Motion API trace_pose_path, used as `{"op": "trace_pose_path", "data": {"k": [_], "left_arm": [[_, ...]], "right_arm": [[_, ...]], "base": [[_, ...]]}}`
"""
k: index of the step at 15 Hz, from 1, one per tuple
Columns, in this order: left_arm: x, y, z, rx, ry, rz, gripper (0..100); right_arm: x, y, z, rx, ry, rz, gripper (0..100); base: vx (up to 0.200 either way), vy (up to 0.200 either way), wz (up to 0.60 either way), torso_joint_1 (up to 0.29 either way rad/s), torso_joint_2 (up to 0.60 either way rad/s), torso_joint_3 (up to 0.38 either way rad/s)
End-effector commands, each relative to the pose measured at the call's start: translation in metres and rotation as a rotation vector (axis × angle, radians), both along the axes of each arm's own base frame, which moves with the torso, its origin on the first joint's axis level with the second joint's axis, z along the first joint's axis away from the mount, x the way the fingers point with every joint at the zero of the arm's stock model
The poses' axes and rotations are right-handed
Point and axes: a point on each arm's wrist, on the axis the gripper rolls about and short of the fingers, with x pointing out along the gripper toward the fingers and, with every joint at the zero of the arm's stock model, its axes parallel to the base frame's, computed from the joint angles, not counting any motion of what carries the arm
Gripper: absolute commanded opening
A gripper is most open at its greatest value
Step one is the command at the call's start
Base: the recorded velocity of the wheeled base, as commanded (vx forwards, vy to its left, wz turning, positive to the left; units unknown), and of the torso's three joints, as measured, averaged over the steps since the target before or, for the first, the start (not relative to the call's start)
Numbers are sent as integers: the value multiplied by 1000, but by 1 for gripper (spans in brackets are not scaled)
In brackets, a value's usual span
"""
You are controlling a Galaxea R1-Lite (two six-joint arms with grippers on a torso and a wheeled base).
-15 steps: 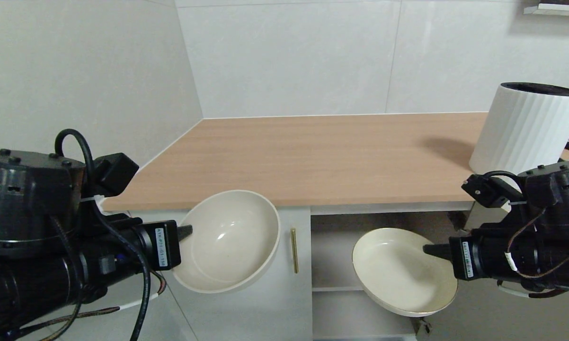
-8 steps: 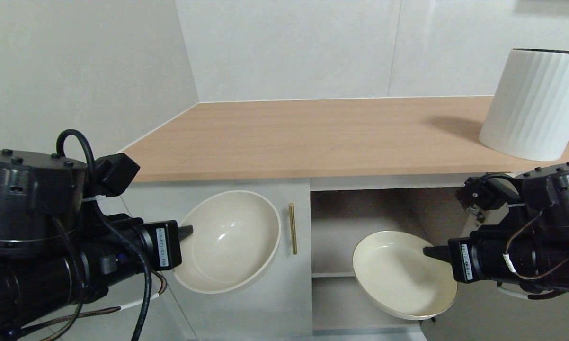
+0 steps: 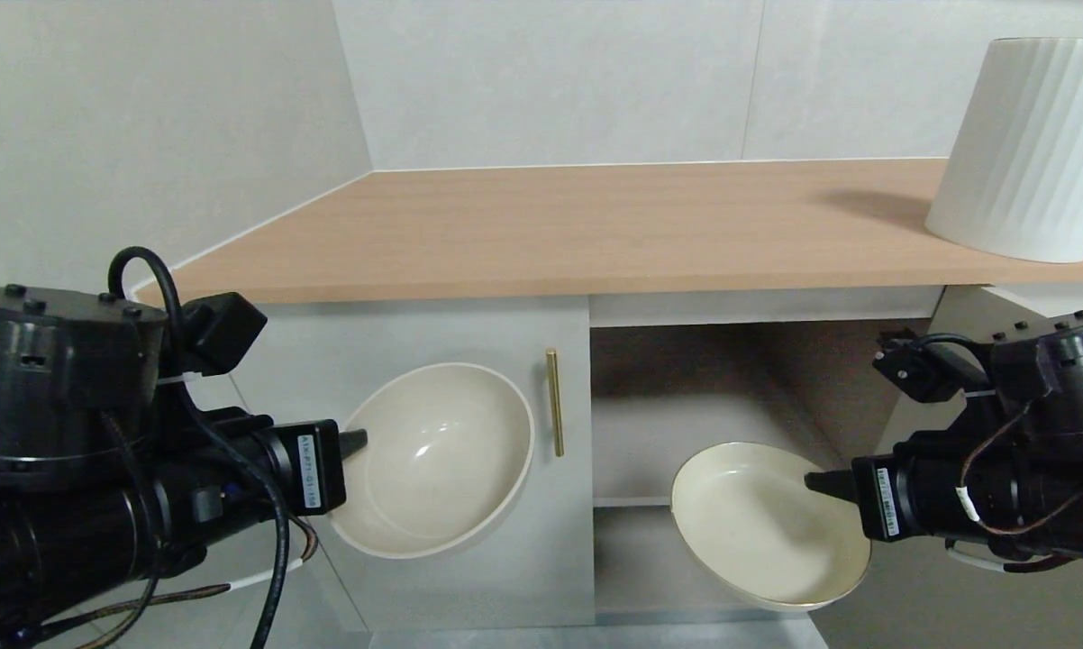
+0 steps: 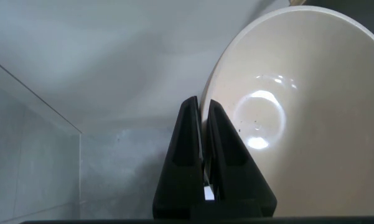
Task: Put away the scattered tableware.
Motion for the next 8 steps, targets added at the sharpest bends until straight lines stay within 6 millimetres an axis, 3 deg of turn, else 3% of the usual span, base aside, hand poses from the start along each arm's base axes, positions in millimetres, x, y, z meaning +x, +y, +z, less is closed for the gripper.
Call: {"op": "trace_pose_path", "data": {"k": [1,4,6,7,8], "left_arm": [[0,0,0,1,1,1,0],[1,0,-1,1,2,1,0],[2,-1,-2,4,8,1,0],[2,-1,-2,6,10,1,0],[2,-1,-3,7,11,1,0]], "right_arm": [[1,1,-2,-3,6,0,0],[10,5,-11,-10,19,0,0],[23,12,-33,-52,90,6,0],[39,19,-57,-84,144,-5,0],[47,20,-67,-93,146,-19,0]], "base": [[0,0,0,0,0,0],[0,0,0,0,0,0],[0,0,0,0,0,0],[0,0,0,0,0,0],[0,0,0,0,0,0]]}}
